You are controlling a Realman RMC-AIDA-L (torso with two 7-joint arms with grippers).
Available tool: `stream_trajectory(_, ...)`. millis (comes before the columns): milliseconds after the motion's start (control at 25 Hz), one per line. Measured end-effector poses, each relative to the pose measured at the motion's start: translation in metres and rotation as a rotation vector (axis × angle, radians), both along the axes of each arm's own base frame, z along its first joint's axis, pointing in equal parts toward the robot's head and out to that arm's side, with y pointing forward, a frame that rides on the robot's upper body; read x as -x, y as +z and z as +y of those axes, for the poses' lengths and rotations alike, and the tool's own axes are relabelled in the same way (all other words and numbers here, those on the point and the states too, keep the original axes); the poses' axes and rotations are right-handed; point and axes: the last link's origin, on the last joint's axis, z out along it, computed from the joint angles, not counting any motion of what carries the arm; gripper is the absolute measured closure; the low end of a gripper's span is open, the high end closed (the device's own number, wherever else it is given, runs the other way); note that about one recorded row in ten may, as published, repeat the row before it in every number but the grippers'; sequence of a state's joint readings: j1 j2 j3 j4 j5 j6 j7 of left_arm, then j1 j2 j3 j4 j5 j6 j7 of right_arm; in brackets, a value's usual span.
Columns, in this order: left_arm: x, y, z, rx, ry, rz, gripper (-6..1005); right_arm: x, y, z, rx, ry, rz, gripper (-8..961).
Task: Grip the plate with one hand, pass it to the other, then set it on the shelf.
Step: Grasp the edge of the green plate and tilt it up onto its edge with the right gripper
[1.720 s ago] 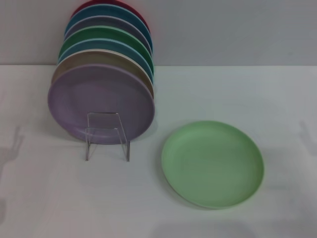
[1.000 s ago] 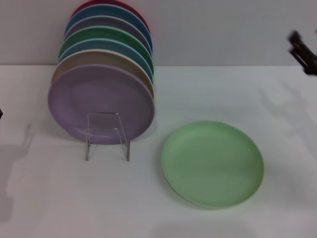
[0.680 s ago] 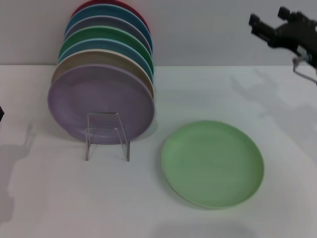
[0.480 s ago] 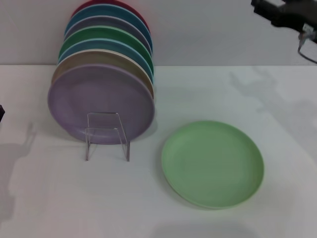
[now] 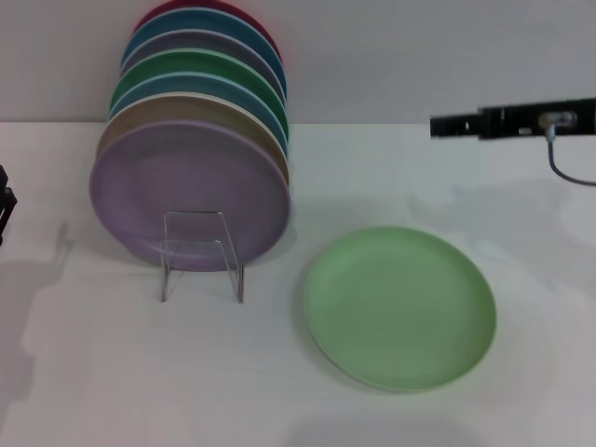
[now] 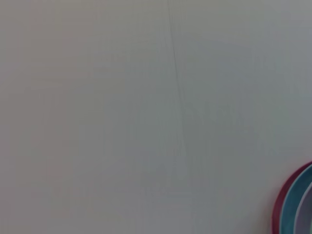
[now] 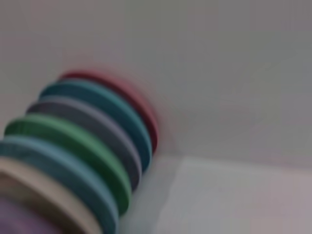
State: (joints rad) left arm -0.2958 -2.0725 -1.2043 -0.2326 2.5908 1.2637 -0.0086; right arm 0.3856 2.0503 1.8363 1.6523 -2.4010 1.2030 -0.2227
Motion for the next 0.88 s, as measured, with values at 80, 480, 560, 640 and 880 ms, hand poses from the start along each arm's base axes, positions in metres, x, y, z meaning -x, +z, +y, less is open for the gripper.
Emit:
stream_trajectory(80, 0.000, 0.000, 0.001, 0.002, 0.003, 0.001, 192, -0.002, 0.001, -0.005, 0.061, -0.051, -0.013, 164)
stream_trajectory(480, 0.001, 0.002, 0.004, -0.005, 0.010, 0.000, 192, -0.016, -0.013, -0.015, 0.251, -0.194, -0.122, 178)
stream_trajectory(560, 0.000, 0.002, 0.004, -0.003, 0.007, -0.001, 192, -0.022, -0.019, -0.015, 0.283, -0.222, -0.123, 182)
stream_trajectory(640, -0.001, 0.001, 0.004, -0.001, 0.004, -0.001, 192, -0.029, -0.022, -0.013, 0.297, -0.248, -0.133, 186)
stream_trajectory(880, -0.002, 0.001, 0.005, -0.003, 0.001, -0.003, 193, -0.044, -0.030, -0.008, 0.325, -0.295, -0.154, 197)
